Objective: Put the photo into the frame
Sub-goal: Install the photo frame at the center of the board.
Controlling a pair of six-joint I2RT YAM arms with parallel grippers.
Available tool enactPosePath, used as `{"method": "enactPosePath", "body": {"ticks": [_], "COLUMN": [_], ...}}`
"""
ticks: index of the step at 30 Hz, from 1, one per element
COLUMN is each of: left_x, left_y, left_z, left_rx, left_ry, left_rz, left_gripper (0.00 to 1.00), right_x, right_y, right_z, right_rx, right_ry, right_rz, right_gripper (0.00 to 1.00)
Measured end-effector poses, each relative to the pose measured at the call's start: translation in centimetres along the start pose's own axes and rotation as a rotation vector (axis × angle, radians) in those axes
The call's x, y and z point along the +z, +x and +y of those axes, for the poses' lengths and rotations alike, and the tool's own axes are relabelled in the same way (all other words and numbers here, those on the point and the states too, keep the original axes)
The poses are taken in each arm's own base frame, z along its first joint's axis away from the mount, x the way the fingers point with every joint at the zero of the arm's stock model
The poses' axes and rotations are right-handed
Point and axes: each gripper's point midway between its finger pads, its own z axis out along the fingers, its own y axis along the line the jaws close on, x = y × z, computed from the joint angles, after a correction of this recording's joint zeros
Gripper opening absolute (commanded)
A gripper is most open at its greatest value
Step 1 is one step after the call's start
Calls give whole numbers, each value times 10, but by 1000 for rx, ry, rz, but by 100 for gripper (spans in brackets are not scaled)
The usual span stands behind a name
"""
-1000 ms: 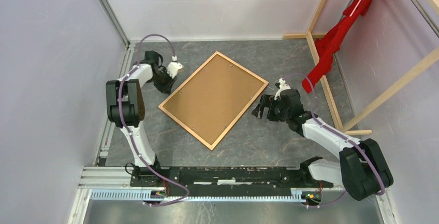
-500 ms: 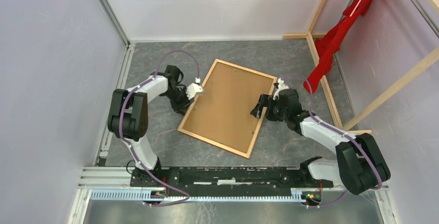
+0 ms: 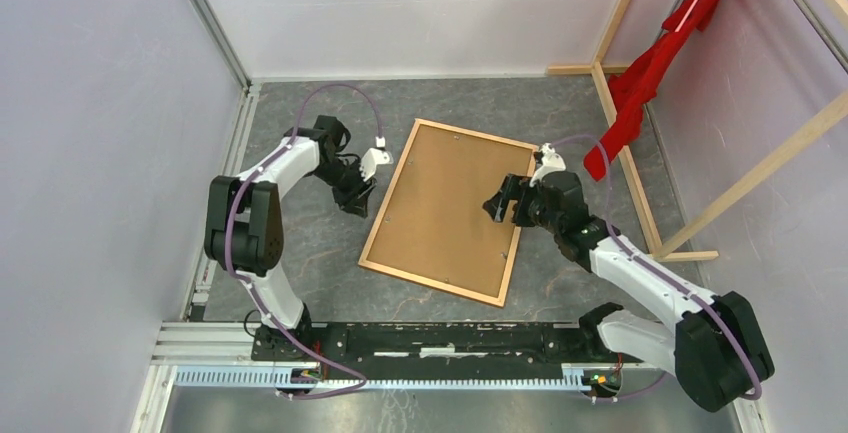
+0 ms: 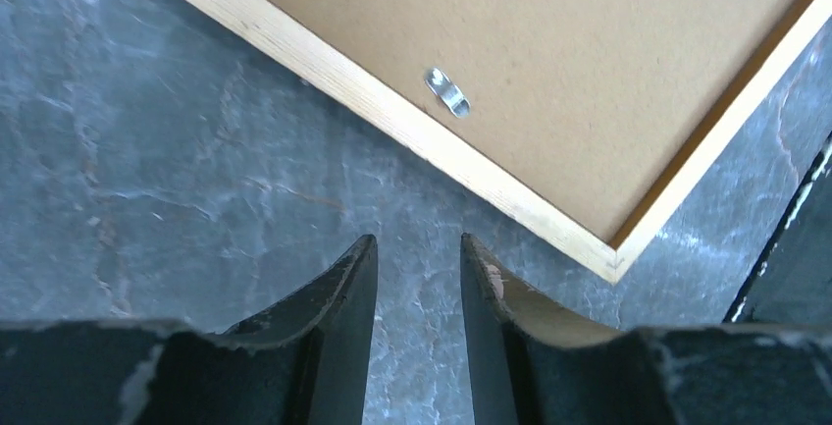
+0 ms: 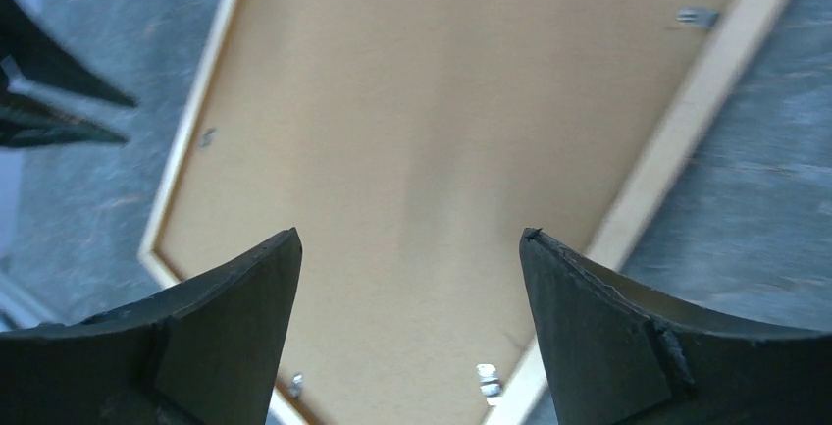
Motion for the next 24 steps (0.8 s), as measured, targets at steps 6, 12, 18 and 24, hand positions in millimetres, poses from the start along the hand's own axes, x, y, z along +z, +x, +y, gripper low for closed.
{"method": "enactPosePath", "body": {"ticks": [6, 12, 18, 24], "left_x": [7, 26, 28, 31], "left_y": [-18, -9, -9, -7], "left_z": [6, 7, 10, 11], "left_rx": [-15, -42, -41, -44], "left_ry": [30, 65, 59, 63], "left_rz": [-55, -23, -22, -20], "left_gripper": [44, 40, 33, 33], "right_x": [5, 34, 64, 93], "right_y": [20, 76, 94, 94], "right_z": [62, 104, 150, 189], "right_rx": [-30, -49, -49, -32], "right_ry": [-167, -243, -319, -386], "right_rz": [18, 158, 196, 181], "right_gripper": [87, 86, 82, 81]}}
